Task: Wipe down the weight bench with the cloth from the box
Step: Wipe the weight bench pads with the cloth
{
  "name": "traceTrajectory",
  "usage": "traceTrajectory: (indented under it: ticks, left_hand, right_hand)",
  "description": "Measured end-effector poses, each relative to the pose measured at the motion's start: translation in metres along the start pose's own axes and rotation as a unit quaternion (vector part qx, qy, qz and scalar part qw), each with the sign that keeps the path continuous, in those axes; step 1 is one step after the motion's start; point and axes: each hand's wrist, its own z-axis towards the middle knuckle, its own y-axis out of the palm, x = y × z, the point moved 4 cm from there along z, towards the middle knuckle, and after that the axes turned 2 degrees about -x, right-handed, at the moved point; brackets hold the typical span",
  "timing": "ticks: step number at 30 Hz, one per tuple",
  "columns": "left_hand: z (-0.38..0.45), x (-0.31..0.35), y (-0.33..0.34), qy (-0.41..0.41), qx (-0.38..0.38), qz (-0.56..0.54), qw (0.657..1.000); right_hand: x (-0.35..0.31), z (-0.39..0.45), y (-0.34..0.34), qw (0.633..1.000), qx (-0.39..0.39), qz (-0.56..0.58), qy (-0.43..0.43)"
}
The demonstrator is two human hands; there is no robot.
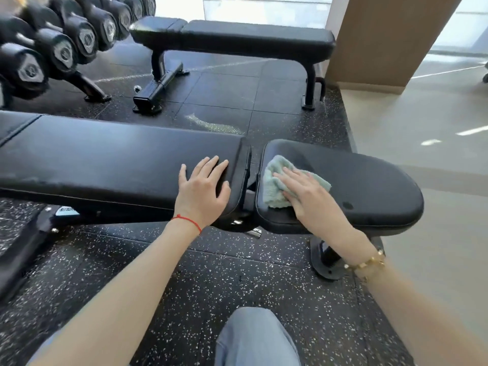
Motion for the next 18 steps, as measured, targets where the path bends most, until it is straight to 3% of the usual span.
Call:
traceTrajectory:
  ticks: [5, 10, 15, 18]
  left_hand:
    - [0.002, 0.003, 0.002, -0.009, -0.005, 0.016, 1.000]
    - [0.005, 0.003, 0.002, -0.004, -0.017, 0.022, 1.000]
    - [0.004, -0.003, 0.003, 0.008, -0.006, 0.008, 1.000]
    - [0.004, -0.004, 0.007, 0.004, 0.002, 0.002, 1.000]
  right_hand:
    - [0.066, 0.032, -0.020, 0.997, 0.015, -0.023, 0.066]
    - [0.040, 0.089, 0.014, 0.998, 0.017, -0.027, 0.048]
    - [0.001, 0.006, 0.006, 0.999, 0.012, 0.018, -0.044]
    - [0.028, -0.019, -0.011, 0.999, 0.012, 0.027, -0.017]
